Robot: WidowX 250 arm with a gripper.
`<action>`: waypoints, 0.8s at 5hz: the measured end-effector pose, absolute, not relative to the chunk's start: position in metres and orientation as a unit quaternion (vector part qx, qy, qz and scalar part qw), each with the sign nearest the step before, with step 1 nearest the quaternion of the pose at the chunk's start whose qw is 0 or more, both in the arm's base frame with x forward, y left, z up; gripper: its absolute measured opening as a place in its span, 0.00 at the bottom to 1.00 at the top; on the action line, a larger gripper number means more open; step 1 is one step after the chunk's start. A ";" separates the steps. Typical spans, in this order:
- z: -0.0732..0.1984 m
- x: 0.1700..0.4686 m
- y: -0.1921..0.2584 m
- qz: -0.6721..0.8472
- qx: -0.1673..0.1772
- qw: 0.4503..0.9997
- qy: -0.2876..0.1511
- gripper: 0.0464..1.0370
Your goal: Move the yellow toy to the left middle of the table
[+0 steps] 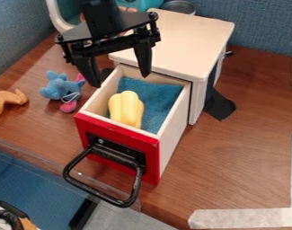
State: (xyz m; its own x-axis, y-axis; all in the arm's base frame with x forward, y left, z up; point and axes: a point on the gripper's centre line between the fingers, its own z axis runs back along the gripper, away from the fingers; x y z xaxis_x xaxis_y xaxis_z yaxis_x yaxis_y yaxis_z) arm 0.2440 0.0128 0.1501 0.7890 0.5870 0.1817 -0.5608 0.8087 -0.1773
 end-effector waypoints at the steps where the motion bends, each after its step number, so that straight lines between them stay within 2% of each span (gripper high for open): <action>1: 0.144 0.242 0.012 0.305 -0.055 0.945 -0.103 0.96; 4: 0.116 0.251 0.013 0.301 -0.036 0.948 -0.092 0.96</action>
State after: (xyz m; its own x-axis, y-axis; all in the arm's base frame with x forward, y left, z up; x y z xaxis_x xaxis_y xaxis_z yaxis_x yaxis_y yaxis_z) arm 0.2508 0.0134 0.1163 0.8017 0.5778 0.1531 -0.5645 0.8161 -0.1241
